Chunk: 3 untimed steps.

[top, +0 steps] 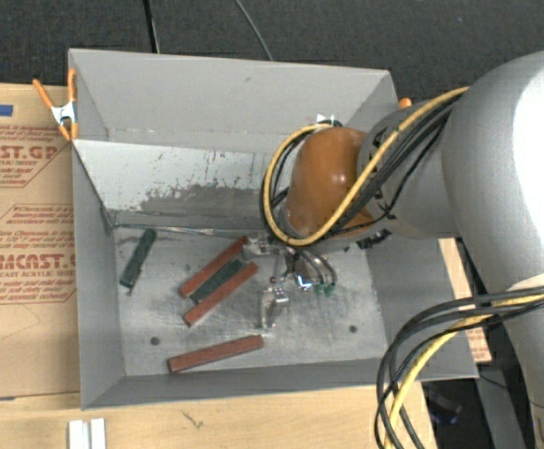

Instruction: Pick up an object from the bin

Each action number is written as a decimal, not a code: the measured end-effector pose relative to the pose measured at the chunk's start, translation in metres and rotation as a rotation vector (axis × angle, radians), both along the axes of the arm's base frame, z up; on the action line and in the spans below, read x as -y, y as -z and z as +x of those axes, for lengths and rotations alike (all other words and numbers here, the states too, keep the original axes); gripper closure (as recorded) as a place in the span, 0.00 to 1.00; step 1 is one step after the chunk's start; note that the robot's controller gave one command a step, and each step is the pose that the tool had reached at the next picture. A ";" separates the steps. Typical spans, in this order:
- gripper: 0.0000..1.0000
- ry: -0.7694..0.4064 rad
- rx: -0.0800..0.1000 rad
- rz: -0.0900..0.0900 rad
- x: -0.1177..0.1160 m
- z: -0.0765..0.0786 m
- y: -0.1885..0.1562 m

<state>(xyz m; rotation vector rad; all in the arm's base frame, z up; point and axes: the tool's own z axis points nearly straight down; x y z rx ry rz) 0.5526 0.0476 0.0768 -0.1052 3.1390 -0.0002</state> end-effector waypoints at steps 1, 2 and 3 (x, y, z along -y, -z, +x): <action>1.00 -0.018 0.001 0.000 -0.039 0.006 -0.002; 1.00 -0.018 0.001 0.000 -0.039 0.006 -0.002; 1.00 -0.016 -0.008 -0.002 -0.040 0.005 -0.010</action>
Offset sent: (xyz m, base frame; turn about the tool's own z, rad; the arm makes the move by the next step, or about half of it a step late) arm 0.0000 0.0000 0.0000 0.0000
